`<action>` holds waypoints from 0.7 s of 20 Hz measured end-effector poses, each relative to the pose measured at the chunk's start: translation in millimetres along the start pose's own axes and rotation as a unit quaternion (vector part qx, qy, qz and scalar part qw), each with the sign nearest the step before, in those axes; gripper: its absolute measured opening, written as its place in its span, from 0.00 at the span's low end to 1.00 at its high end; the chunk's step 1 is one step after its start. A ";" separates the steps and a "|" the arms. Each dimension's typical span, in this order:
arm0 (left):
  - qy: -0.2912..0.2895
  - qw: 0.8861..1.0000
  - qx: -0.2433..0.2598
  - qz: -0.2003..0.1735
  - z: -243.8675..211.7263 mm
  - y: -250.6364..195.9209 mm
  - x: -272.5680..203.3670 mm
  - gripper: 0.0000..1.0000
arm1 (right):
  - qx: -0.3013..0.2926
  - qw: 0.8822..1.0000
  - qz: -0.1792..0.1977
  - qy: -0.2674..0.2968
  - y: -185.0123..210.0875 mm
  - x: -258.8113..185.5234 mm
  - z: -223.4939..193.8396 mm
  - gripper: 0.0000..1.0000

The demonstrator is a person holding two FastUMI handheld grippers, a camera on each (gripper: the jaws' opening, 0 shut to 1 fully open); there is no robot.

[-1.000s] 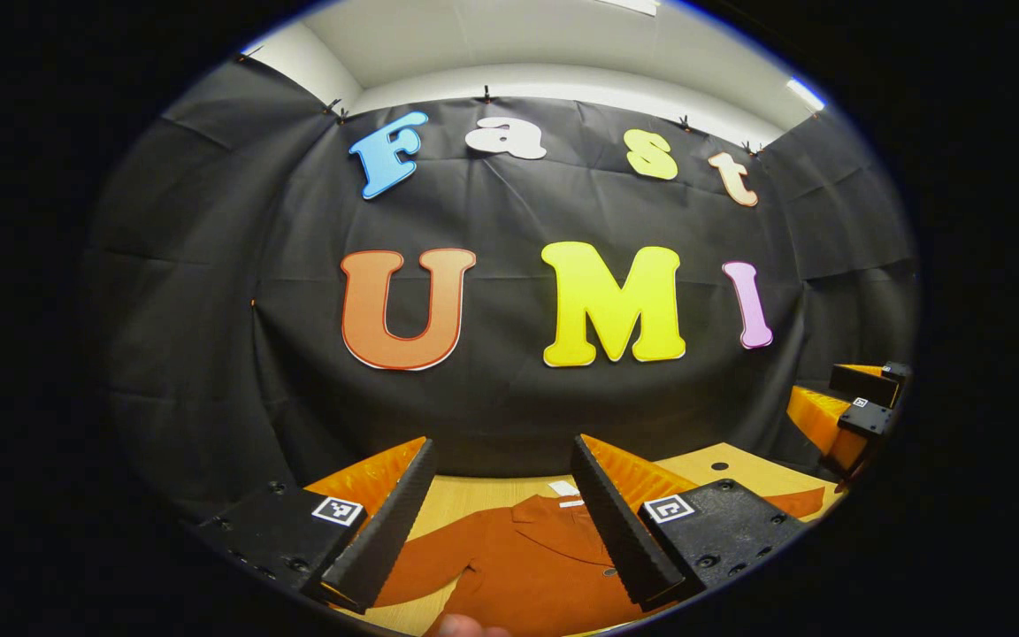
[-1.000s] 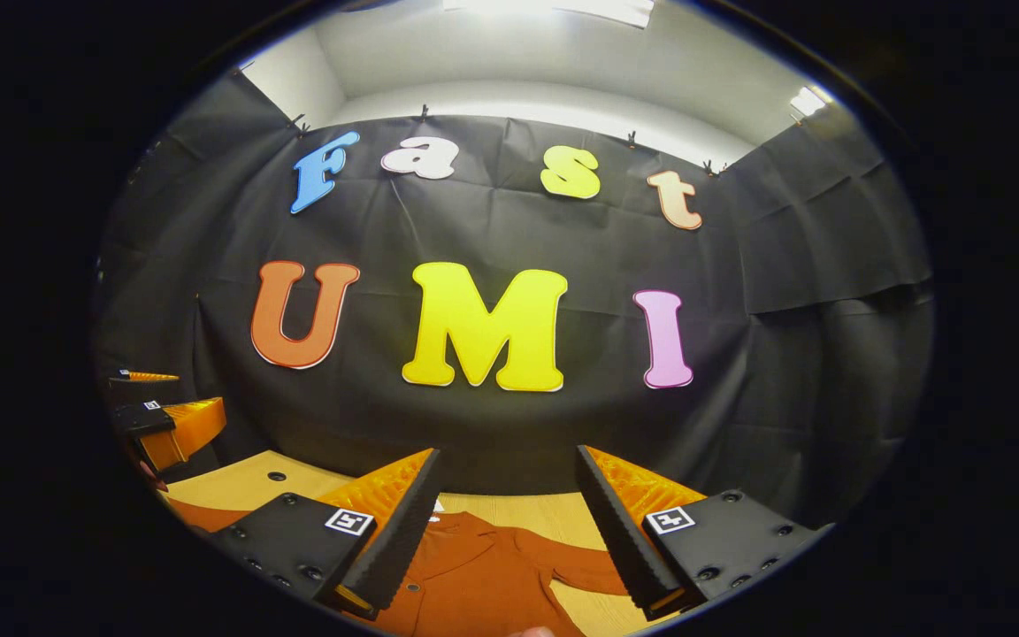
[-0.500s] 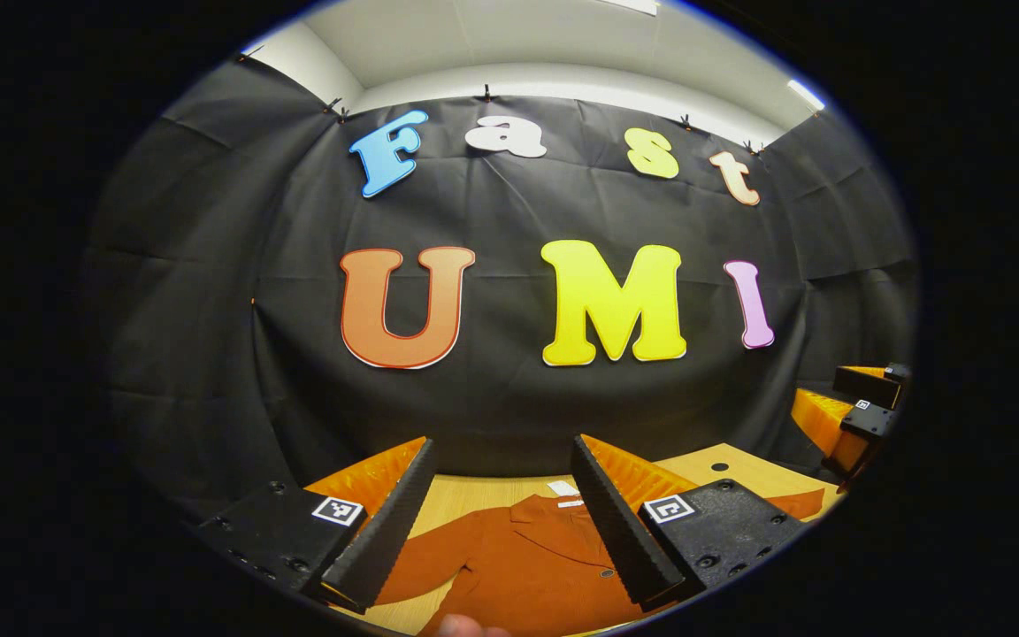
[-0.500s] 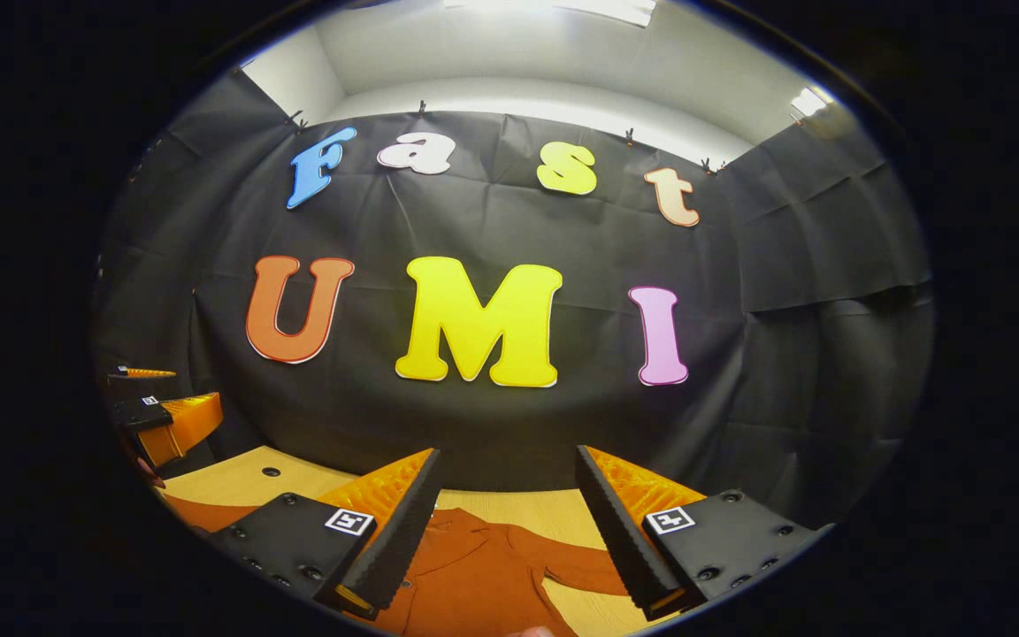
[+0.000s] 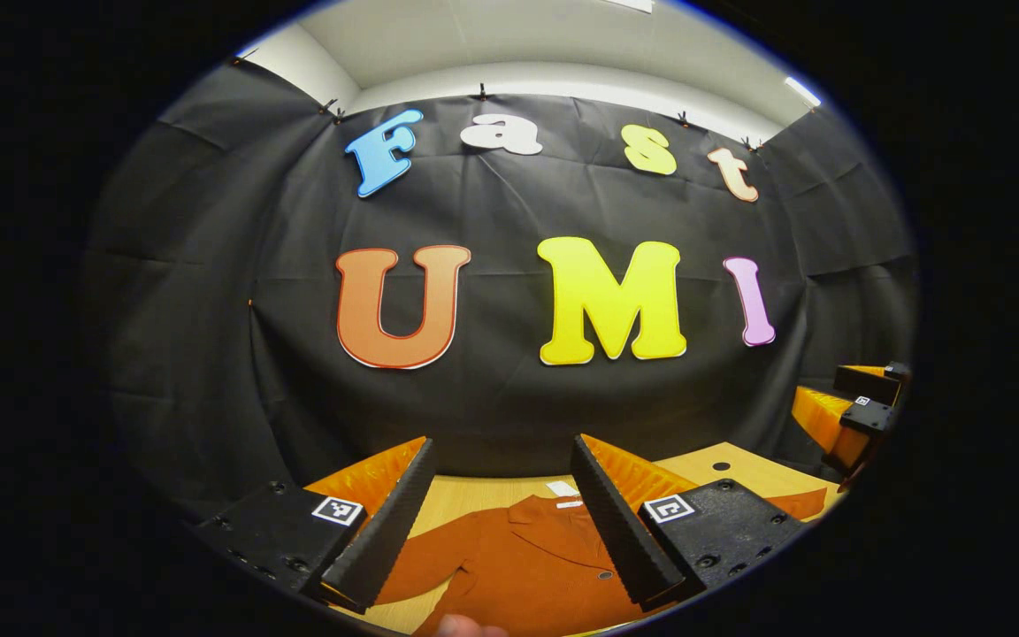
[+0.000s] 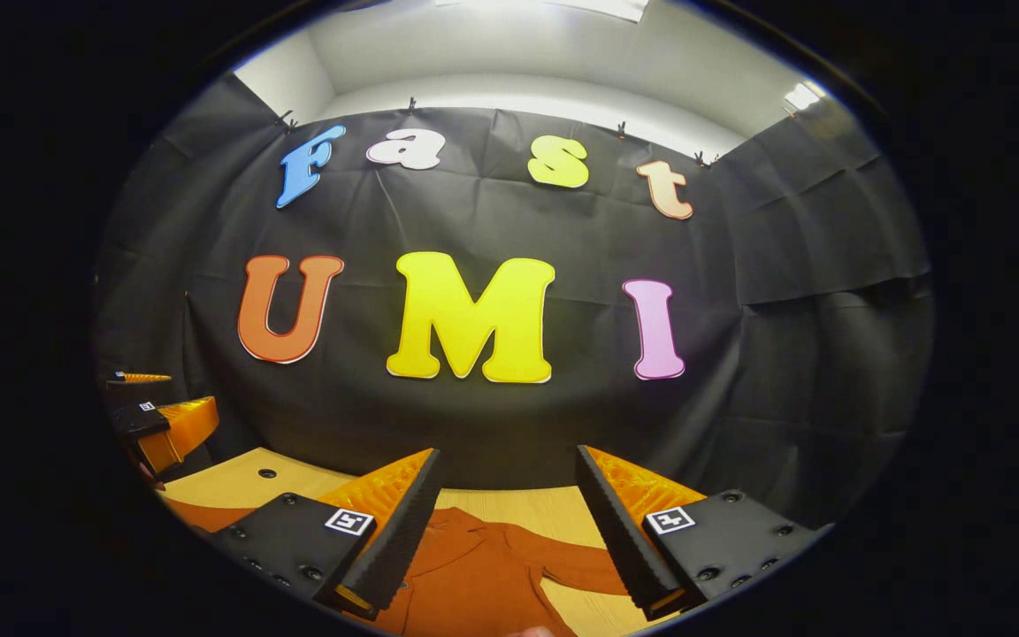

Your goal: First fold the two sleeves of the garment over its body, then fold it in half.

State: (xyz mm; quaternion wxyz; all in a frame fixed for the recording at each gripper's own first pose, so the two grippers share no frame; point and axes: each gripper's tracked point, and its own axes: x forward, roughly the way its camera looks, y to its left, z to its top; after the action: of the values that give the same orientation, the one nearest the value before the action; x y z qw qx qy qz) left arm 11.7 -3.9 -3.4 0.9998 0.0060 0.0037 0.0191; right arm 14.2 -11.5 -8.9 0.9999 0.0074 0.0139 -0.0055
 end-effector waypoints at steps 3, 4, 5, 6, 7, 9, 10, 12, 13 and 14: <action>-0.001 1.000 -0.001 0.002 1.1 -0.2 1.0 0.99 | 0.000 1.000 0.004 -0.001 1.2 0.9 -0.9 0.95; -0.001 1.000 -0.001 0.003 1.9 0.0 1.6 0.99 | -0.001 1.000 0.005 0.000 1.3 0.6 -0.5 0.95; -0.001 1.000 -0.001 0.004 1.4 -0.1 1.6 0.99 | -0.001 1.000 0.006 0.001 1.8 0.8 -1.6 0.95; 0.000 1.000 -0.002 0.003 0.8 -0.9 2.3 0.99 | -0.001 1.000 0.007 0.001 1.5 0.4 -1.4 0.95; 0.001 1.000 -0.002 0.004 0.8 -1.8 2.3 0.99 | -0.001 1.000 0.007 0.001 0.4 0.6 -2.0 0.95; 0.000 1.000 -0.003 0.003 0.6 -3.7 1.5 0.99 | 0.000 1.000 0.007 0.001 -1.4 -0.4 -2.2 0.95; 0.000 1.000 -0.003 0.004 0.9 -3.5 1.6 0.99 | 0.000 1.000 0.006 0.001 -1.9 -1.0 -1.4 0.95; 0.000 1.000 -0.002 0.005 1.3 -3.8 0.7 0.99 | 0.001 1.000 0.006 0.003 -3.0 -1.1 -2.1 0.95; 0.000 1.000 -0.002 0.005 1.1 -3.3 0.2 0.99 | 0.003 1.000 0.006 0.003 -3.7 -1.3 -2.2 0.95; 0.000 1.000 -0.002 0.006 0.6 -3.0 -0.4 0.99 | 0.003 1.000 0.006 0.003 -4.5 -2.0 -1.5 0.95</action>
State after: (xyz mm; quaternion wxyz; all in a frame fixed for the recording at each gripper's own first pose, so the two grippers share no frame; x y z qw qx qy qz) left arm 11.4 -7.0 -2.8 0.9997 0.0045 0.0035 0.0252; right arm 12.1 -15.9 -10.4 0.9998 0.0107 0.0166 0.0003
